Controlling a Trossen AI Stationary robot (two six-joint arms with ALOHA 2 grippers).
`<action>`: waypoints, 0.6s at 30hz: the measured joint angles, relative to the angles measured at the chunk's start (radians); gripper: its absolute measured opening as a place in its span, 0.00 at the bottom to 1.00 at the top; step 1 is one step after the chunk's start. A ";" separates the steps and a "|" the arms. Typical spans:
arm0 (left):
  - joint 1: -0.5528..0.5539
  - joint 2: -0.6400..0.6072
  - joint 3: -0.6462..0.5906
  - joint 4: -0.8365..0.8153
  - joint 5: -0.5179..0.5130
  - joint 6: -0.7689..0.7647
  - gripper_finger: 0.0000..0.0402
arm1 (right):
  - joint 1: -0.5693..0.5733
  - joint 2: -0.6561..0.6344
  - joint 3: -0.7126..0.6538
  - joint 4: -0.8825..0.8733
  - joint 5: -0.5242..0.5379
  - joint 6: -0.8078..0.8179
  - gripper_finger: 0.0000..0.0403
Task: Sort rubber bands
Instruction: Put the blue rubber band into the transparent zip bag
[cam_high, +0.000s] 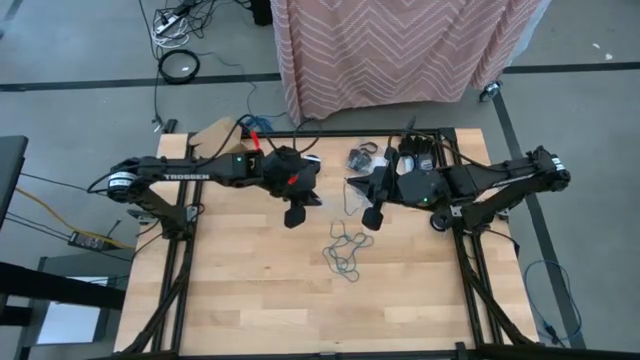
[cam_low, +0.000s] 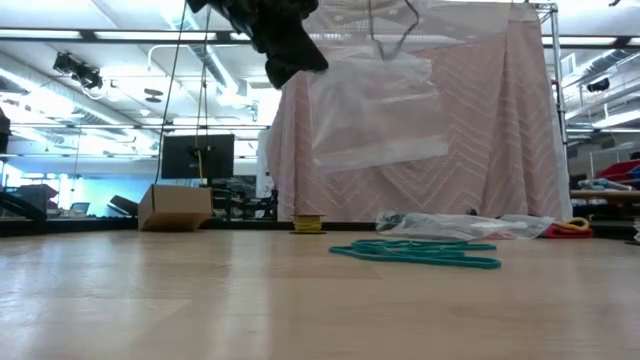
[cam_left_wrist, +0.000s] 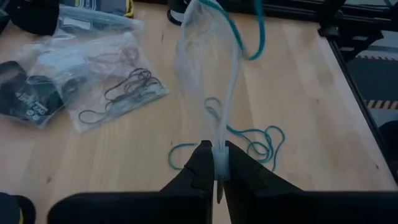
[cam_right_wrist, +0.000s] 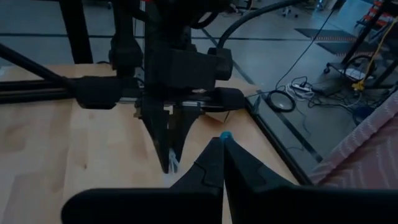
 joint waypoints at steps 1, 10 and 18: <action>-0.003 0.000 0.000 -0.002 0.000 -0.002 0.06 | 0.000 0.000 0.000 0.000 0.000 -0.009 0.00; -0.023 0.000 0.000 -0.007 0.000 -0.003 0.06 | -0.002 0.000 0.000 0.035 -0.003 -0.031 0.00; -0.023 0.000 0.000 -0.007 0.000 -0.004 0.06 | -0.024 0.000 0.000 0.068 -0.014 -0.058 0.00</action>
